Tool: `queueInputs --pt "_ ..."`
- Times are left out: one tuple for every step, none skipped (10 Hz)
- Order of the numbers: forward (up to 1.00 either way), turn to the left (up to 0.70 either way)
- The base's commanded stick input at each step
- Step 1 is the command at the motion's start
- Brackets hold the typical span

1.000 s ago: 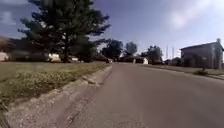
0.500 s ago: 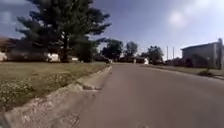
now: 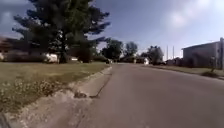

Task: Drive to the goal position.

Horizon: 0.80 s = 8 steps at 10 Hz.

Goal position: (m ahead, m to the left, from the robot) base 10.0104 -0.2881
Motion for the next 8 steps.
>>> queueInputs --pt "1.0 -0.19" --pt "1.0 -0.08" --pt "1.0 -0.02" --pt "1.0 0.0" --pt "1.0 0.0" --pt "1.0 0.0" --pt "1.0 0.0" --pt "1.0 0.0"
